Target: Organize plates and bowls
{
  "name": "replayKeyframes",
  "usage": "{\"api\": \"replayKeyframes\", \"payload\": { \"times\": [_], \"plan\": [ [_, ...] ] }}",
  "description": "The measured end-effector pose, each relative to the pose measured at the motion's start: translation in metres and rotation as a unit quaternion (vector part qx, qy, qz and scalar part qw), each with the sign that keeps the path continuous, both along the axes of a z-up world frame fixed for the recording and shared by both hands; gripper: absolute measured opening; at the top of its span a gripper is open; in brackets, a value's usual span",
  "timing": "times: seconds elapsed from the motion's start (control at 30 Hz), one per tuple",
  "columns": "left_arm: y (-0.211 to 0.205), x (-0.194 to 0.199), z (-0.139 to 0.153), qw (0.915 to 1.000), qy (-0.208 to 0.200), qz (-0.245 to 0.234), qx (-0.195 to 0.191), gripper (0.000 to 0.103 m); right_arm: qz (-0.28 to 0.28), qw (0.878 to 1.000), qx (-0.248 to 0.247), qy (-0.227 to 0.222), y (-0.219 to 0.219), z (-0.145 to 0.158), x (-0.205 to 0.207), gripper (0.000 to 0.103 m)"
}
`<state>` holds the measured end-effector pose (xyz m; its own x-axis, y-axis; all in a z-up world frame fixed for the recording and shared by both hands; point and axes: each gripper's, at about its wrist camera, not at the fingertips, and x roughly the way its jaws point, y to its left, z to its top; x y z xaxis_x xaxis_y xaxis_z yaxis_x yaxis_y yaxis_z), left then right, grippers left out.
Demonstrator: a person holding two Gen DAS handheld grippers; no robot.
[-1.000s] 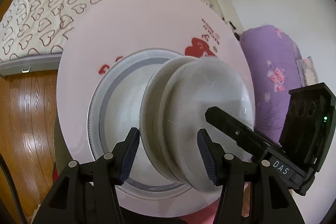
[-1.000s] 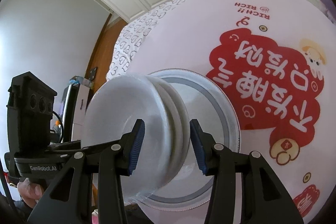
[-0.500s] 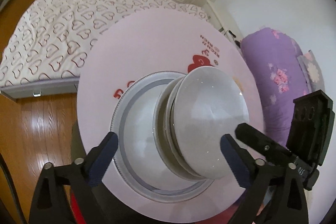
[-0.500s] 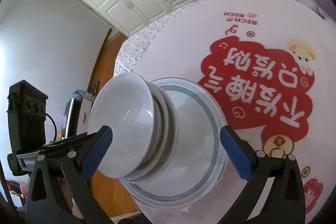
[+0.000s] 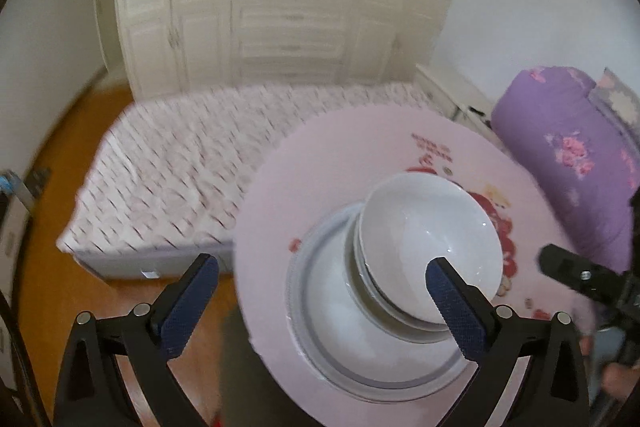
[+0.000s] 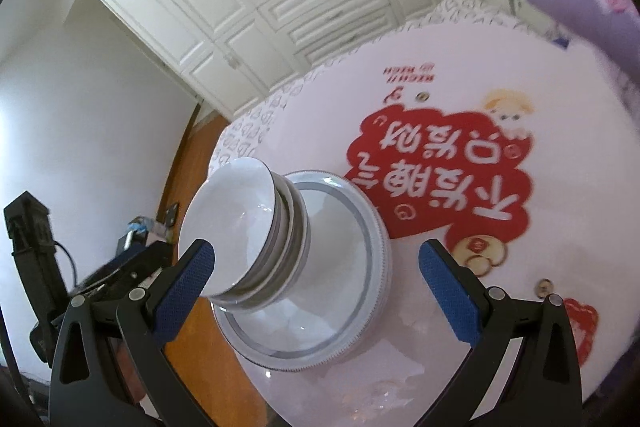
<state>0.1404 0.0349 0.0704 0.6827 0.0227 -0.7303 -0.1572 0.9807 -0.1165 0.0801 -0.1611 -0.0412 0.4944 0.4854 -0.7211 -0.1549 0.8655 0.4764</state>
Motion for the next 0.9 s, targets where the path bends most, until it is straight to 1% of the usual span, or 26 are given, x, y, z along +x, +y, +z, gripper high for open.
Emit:
{"api": "replayKeyframes", "payload": {
  "times": [0.13,0.2,0.27,0.4,0.43,0.5,0.6,0.67,0.77,0.9],
  "plan": [
    [-0.018,-0.033,0.012,0.9988,-0.033,0.003,0.035,0.102,-0.014,0.999,-0.022,-0.032,-0.006,0.016,-0.024,0.103],
    [-0.027,-0.054,0.017,0.9979,-0.047,0.001,0.044,0.102,-0.023,0.998,-0.037,-0.053,-0.008,0.025,-0.04,0.103],
    [-0.034,-0.073,0.022,0.9971,-0.06,-0.001,0.046,0.102,-0.028,0.996,-0.047,-0.073,-0.009,0.035,-0.058,0.103],
    [-0.045,-0.123,0.034,0.9943,-0.094,-0.005,0.051,0.102,-0.027,0.991,-0.074,-0.108,-0.006,0.051,-0.087,0.103],
    [-0.044,-0.141,0.034,0.9935,-0.1,-0.005,0.053,0.102,-0.026,0.989,-0.082,-0.118,-0.005,0.055,-0.093,0.103],
    [-0.047,-0.168,0.042,0.9909,-0.123,0.001,0.055,0.102,-0.033,0.985,-0.094,-0.14,-0.004,0.065,-0.107,0.103],
    [-0.048,-0.206,0.049,0.9877,-0.15,-0.004,0.045,0.102,-0.049,0.979,-0.103,-0.172,-0.006,0.081,-0.128,0.103],
    [-0.047,-0.229,0.054,0.9849,-0.167,-0.002,0.045,0.102,-0.057,0.974,-0.11,-0.189,-0.006,0.089,-0.138,0.103],
    [-0.048,-0.265,0.056,0.9805,-0.189,0.007,0.052,0.102,-0.067,0.968,-0.117,-0.21,-0.005,0.099,-0.153,0.103],
    [-0.051,-0.297,0.05,0.9766,-0.206,0.02,0.06,0.102,-0.069,0.964,-0.121,-0.227,-0.003,0.105,-0.167,0.103]
  ]
}}
